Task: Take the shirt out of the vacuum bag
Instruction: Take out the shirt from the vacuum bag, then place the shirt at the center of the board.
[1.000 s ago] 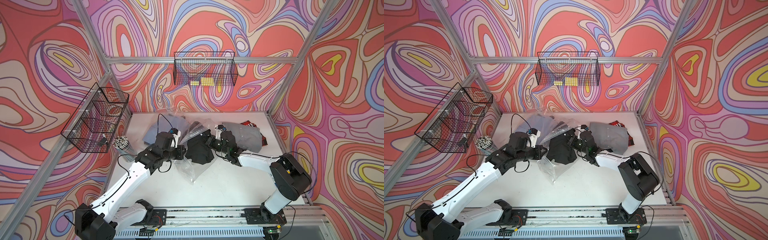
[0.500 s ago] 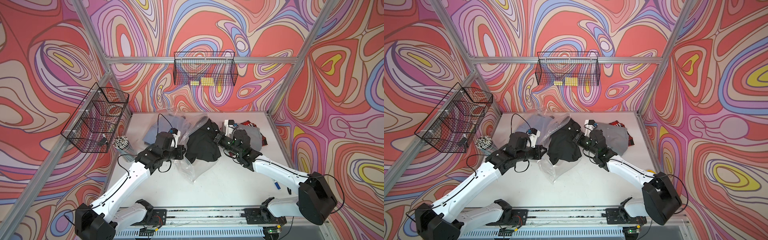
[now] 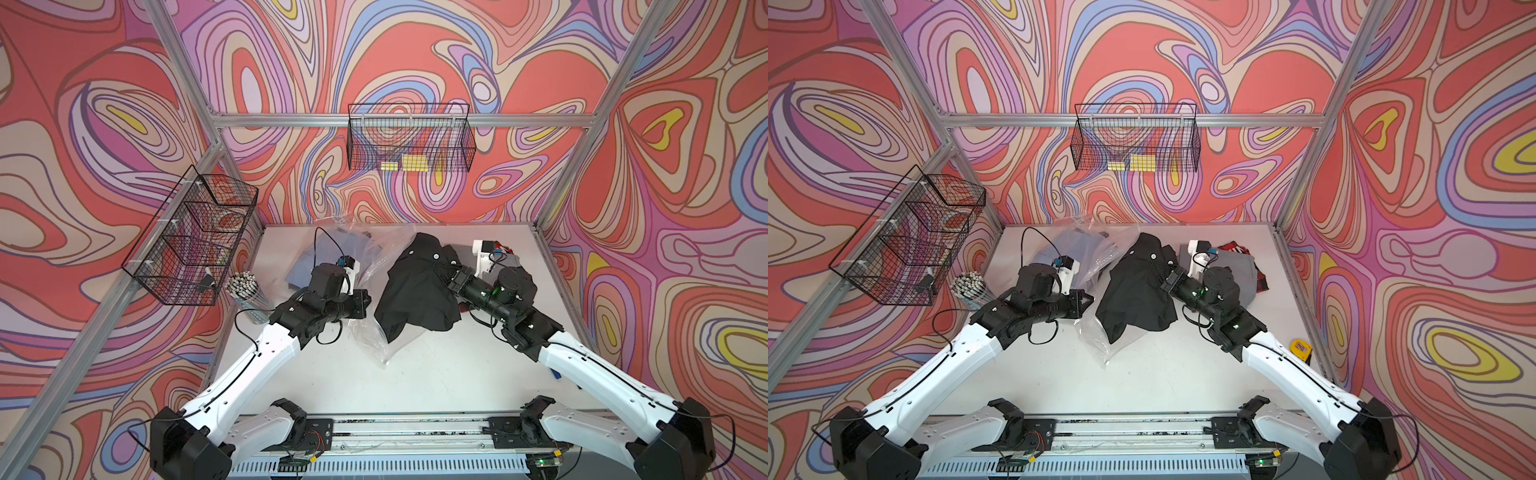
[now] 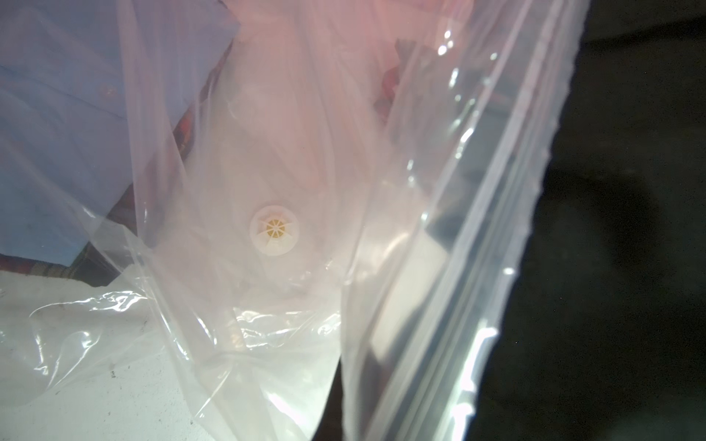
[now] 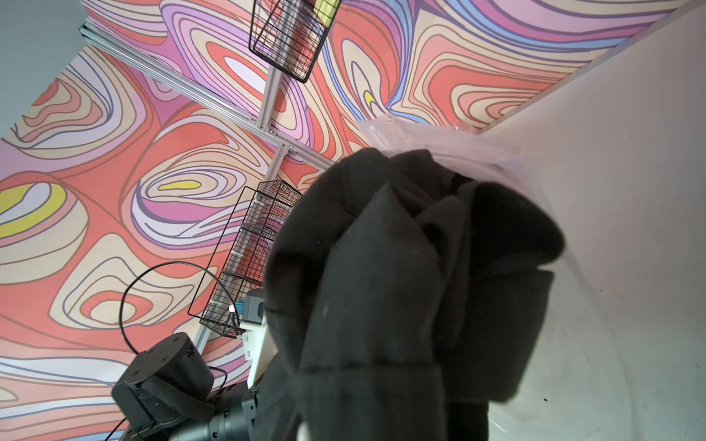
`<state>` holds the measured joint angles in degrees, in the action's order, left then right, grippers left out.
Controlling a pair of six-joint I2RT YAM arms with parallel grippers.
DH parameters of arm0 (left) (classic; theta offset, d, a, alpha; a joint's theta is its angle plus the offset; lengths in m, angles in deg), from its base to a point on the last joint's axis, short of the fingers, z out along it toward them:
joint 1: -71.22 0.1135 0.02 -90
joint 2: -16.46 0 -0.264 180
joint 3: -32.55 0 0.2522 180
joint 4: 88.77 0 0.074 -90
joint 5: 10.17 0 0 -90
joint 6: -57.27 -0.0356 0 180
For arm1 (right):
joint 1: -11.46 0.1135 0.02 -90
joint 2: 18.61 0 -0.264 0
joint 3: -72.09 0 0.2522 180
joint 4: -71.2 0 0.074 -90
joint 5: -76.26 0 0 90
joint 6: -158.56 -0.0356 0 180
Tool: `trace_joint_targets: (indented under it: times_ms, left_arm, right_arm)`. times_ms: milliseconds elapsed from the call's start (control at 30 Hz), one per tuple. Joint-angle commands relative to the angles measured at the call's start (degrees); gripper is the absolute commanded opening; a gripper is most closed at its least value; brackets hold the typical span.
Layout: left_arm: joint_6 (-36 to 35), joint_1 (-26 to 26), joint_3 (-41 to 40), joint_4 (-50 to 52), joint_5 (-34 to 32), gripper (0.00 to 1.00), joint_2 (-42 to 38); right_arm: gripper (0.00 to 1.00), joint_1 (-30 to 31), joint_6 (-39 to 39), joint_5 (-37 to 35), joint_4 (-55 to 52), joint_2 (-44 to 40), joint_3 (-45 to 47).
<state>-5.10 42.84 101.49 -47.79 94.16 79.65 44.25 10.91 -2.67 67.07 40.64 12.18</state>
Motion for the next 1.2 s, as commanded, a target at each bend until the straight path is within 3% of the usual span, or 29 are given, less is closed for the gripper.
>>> trace_joint_targets:
  times_ms: [0,233,500,967,1100,1167]
  left_arm:
    - [-0.48,0.54,-0.24,0.82,-0.62,0.0,-0.14]
    - [-0.46,0.64,-0.25,0.8,-0.37,0.0,-0.02]
    - [-0.52,0.78,-0.24,0.86,-0.44,0.0,0.43]
    - [-0.67,0.77,-0.24,1.01,-0.44,0.0,0.92]
    - [-0.66,0.76,-0.15,0.99,-0.05,0.0,1.31]
    - [-0.68,0.77,-0.15,1.0,0.08,0.0,1.48]
  right_arm:
    - [0.0,-0.27,1.2,-3.07,-3.08,-4.0,-0.51]
    - [0.0,-0.28,4.48,-11.2,-15.24,-15.12,-2.78]
    - [0.0,-0.28,8.16,-22.3,-26.18,-20.83,-8.86]
    - [0.0,-0.32,20.71,-38.56,-23.06,-11.6,-20.83]
    - [0.0,-1.58,20.93,-39.89,-21.26,-8.23,-21.57]
    - [0.0,-4.7,18.21,-36.9,-20.41,-6.26,-20.27]
